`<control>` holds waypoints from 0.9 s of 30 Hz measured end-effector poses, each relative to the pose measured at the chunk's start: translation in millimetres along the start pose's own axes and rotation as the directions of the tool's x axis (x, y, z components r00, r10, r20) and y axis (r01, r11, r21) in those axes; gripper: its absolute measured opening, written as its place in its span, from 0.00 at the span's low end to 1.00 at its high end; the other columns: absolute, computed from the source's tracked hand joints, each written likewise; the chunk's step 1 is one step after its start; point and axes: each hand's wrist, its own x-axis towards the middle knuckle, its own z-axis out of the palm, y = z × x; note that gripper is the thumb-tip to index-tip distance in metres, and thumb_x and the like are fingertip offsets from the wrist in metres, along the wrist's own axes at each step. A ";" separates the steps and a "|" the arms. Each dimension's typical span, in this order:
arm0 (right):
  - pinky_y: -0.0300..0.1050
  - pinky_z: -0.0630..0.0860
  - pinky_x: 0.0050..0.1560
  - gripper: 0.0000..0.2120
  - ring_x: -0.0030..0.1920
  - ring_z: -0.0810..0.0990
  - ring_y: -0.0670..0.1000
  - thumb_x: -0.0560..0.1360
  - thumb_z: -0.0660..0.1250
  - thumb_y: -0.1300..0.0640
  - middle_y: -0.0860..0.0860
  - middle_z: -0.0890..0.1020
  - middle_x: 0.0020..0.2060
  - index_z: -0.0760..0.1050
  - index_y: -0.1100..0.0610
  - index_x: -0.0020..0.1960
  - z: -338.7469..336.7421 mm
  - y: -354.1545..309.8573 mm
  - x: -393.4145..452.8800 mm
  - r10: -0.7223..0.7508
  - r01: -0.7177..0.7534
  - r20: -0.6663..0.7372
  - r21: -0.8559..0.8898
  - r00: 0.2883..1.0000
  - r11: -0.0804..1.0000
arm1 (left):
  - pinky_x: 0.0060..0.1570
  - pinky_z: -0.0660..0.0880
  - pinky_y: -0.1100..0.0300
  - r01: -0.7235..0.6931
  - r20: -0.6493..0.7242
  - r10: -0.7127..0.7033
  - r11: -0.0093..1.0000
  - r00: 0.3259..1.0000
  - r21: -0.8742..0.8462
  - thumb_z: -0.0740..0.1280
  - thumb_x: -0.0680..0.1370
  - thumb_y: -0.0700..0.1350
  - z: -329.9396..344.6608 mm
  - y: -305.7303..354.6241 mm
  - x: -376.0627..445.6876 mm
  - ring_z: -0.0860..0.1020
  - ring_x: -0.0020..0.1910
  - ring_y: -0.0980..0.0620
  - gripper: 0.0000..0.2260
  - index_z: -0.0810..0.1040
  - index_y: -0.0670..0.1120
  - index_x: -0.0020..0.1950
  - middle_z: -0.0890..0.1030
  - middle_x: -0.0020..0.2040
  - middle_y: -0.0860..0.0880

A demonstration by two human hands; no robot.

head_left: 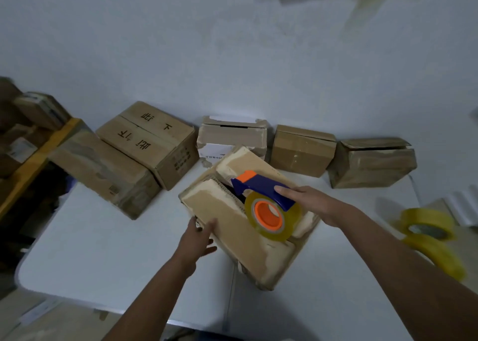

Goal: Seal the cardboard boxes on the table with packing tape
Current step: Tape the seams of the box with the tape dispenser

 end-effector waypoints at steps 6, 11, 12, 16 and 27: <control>0.49 0.69 0.64 0.45 0.62 0.76 0.49 0.53 0.66 0.18 0.45 0.81 0.58 0.78 0.45 0.61 10.9 18.5 -11.5 0.035 -0.035 0.012 -0.013 0.999 0.999 | 0.44 0.82 0.55 -0.094 -0.040 0.101 0.985 0.994 0.147 0.61 0.83 0.54 9.6 -11.3 -11.7 0.82 0.52 0.47 0.21 0.63 0.51 0.74 0.78 0.61 0.47; 0.53 0.67 0.70 0.37 0.66 0.72 0.51 0.58 0.66 0.20 0.47 0.80 0.61 0.80 0.43 0.56 33.9 25.0 -18.5 -0.034 0.036 -0.045 0.063 0.998 0.997 | 0.50 0.76 0.52 -0.212 -0.164 0.289 0.904 0.943 0.372 0.61 0.82 0.55 30.9 -11.7 -24.6 0.77 0.59 0.45 0.26 0.59 0.50 0.77 0.74 0.69 0.46; 0.53 0.68 0.69 0.38 0.66 0.72 0.52 0.57 0.65 0.19 0.48 0.80 0.61 0.80 0.44 0.57 33.3 25.9 -21.5 -0.038 0.041 -0.063 0.054 0.997 0.998 | 0.48 0.75 0.55 -0.259 -0.159 0.331 0.898 0.930 0.356 0.62 0.82 0.55 34.7 -15.5 -32.0 0.76 0.59 0.46 0.26 0.57 0.51 0.77 0.73 0.70 0.48; 0.47 0.66 0.59 0.38 0.66 0.72 0.53 0.67 0.65 0.27 0.50 0.77 0.64 0.77 0.54 0.64 18.9 30.1 -27.9 0.011 -0.008 -0.036 0.104 0.999 0.995 | 0.62 0.75 0.49 -0.400 -0.098 0.469 0.830 0.878 0.389 0.64 0.79 0.59 41.8 -52.5 -66.2 0.67 0.72 0.50 0.33 0.52 0.54 0.79 0.61 0.77 0.49; 0.46 0.63 0.56 0.26 0.53 0.74 0.48 0.73 0.66 0.34 0.48 0.80 0.55 0.78 0.55 0.59 69.2 32.2 -46.6 0.005 0.016 -0.067 0.300 0.998 0.954 | 0.74 0.51 0.44 -0.538 0.158 0.640 0.457 0.752 0.709 0.62 0.65 0.79 43.5 -102.1 -79.1 0.32 0.77 0.39 0.54 0.40 0.55 0.80 0.32 0.77 0.33</control>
